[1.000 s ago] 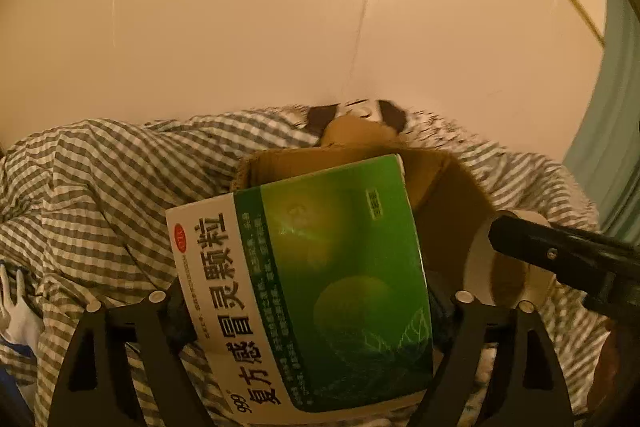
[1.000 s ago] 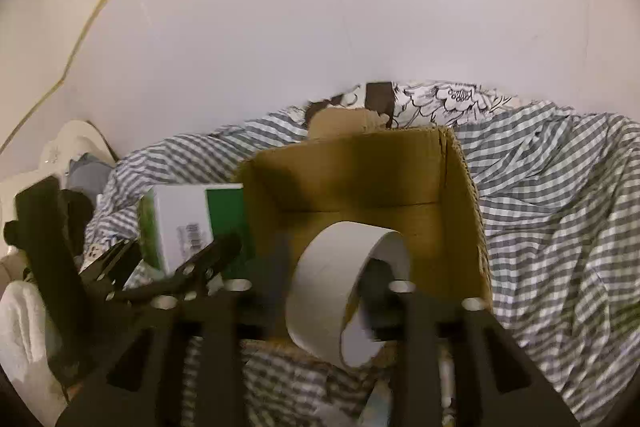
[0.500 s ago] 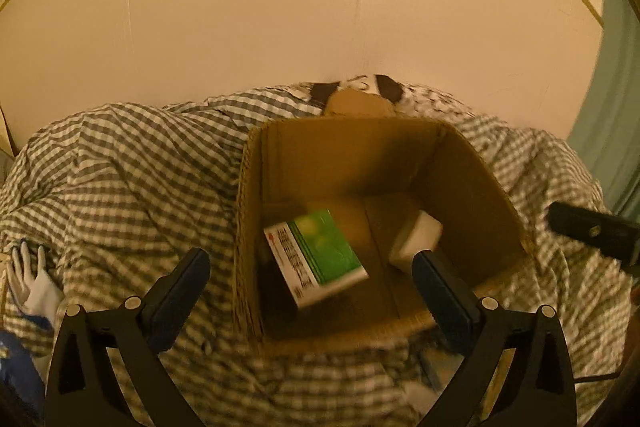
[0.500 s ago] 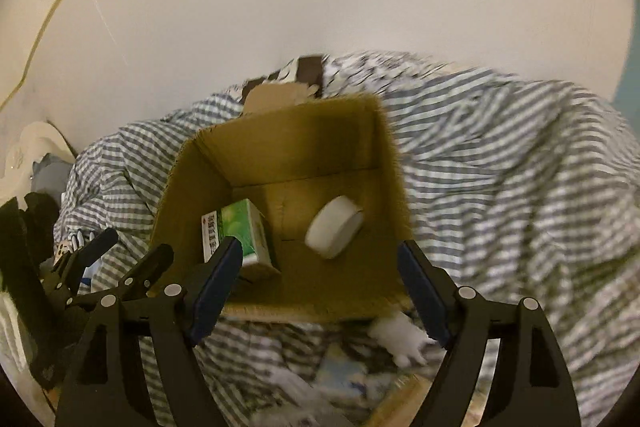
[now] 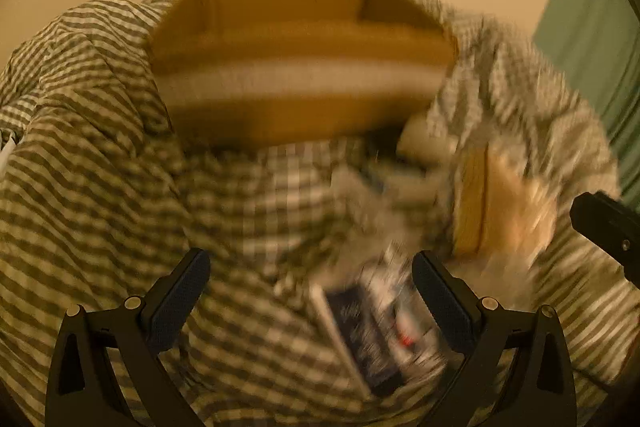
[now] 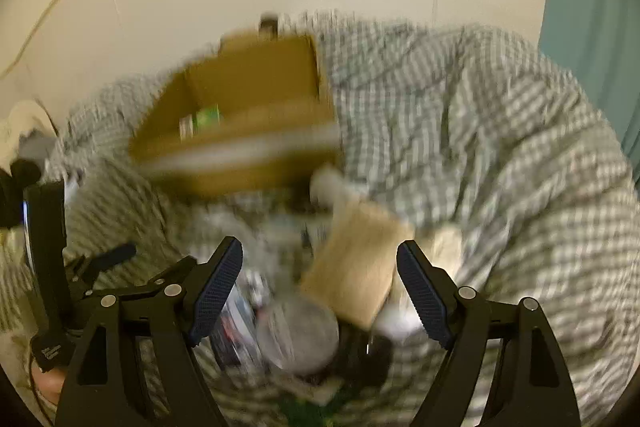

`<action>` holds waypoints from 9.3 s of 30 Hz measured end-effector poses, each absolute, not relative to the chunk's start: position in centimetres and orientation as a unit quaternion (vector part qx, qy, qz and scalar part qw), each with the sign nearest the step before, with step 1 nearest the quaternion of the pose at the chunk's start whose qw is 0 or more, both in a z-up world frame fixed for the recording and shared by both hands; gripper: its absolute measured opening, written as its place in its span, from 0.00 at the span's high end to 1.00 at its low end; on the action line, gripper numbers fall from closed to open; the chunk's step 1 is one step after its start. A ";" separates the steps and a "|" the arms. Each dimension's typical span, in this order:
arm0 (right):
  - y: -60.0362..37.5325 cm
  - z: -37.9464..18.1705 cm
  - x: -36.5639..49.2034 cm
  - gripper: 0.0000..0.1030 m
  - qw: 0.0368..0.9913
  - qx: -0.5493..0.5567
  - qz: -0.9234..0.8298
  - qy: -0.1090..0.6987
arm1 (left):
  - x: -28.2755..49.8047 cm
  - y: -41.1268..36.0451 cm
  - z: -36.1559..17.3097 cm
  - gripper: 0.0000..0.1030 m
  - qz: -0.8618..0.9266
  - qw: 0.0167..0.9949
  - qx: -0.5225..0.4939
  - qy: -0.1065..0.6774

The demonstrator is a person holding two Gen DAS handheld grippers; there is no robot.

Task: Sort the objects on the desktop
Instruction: 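Move both tools back over the pile of items, then grasp the black snack packet with the left tool while the right tool grasps the clear container, then lower both held items into the cardboard box and open both tools, then move both tools back over the pile of items, then grasp the yellow-green medicine box with the right tool while the left tool grasps the white comb, then carry the comb and medicine box into the cardboard box and release both, then grasp the blue tissue pack with the left tool while the right tool grasps the cream cloth, then carry the tissue pack and cloth into the cardboard box and release both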

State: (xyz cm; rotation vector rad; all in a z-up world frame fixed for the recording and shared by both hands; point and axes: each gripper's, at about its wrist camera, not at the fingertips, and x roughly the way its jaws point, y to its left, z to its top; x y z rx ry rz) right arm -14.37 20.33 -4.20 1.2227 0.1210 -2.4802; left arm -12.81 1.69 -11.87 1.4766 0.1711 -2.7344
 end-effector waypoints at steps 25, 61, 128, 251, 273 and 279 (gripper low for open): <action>18.9 -11.3 -14.5 0.39 0.216 0.509 -0.832 0.035 | -13.0 1.6 -16.7 0.65 -0.846 -0.072 0.513 0.127; 11.8 4.5 -19.3 0.39 0.271 0.349 -0.895 0.056 | -20.4 -6.2 2.1 0.74 -0.945 -0.010 0.314 0.092; 22.8 -16.2 -22.8 0.22 0.165 0.576 -0.787 -0.146 | -19.4 2.5 -17.2 0.05 -0.847 0.026 0.508 0.155; 26.9 -3.5 -20.3 0.38 0.103 0.470 -0.877 -0.005 | -19.9 5.3 -7.2 0.05 -0.897 -0.031 0.433 0.079; 26.8 -11.7 -23.0 0.75 0.118 0.525 -0.843 0.010 | -24.3 5.8 -15.8 0.10 -0.867 -0.006 0.491 0.085; 27.0 -11.4 -22.7 0.79 0.109 0.518 -0.848 0.008 | -23.7 5.4 -15.8 0.47 -0.859 -0.025 0.507 0.073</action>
